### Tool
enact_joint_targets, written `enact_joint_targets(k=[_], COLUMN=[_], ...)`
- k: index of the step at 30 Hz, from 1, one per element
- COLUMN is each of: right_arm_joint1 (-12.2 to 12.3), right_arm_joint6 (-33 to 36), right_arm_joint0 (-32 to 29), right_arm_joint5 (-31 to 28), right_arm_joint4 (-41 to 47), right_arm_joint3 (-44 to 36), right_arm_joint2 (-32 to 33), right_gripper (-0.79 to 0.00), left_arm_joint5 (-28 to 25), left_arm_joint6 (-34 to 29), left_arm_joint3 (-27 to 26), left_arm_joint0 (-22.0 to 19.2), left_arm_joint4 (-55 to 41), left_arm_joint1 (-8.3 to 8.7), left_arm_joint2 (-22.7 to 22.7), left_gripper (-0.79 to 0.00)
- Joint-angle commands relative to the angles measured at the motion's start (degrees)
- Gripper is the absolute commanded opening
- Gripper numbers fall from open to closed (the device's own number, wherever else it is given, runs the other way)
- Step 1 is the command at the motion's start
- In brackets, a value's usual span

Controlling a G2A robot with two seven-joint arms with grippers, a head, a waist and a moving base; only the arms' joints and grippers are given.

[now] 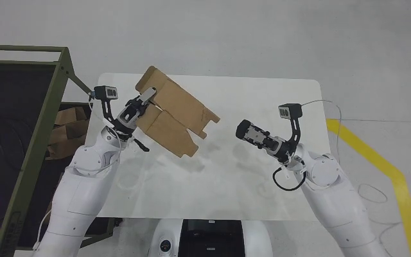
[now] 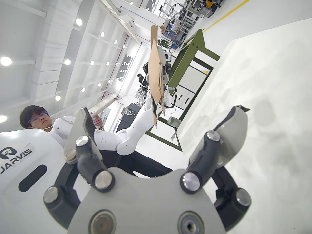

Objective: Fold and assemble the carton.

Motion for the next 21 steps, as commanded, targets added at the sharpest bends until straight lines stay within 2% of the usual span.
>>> enact_joint_targets(k=[1,10,14,21], right_arm_joint1=[0.03,0.03,-0.08,-0.82], right_arm_joint6=[0.12,0.12,-0.62,-1.99], right_arm_joint0=[-0.07,-0.07,-0.60,-0.54], right_arm_joint5=[0.10,0.10,0.57,-2.21], right_arm_joint4=[-0.19,-0.19,-0.61,1.58], right_arm_joint3=[-0.07,-0.07,-0.93,-0.13], right_arm_joint2=[0.09,0.09,-0.55,-3.52], right_gripper=[0.000,0.000,0.000,0.000], left_arm_joint5=[-0.19,-0.19,3.49,5.10], left_arm_joint6=[-0.12,-0.12,3.79,8.15], left_arm_joint3=[-0.03,-0.03,-0.61,-0.48], left_arm_joint0=[-0.02,-0.02,-0.58,-2.00], left_arm_joint4=[0.00,0.00,-0.40,-0.32], left_arm_joint1=[0.00,0.00,-0.40,-1.27], left_arm_joint2=[0.02,0.02,0.74,3.17], left_gripper=[-0.785,-0.785,-0.785,-0.785])
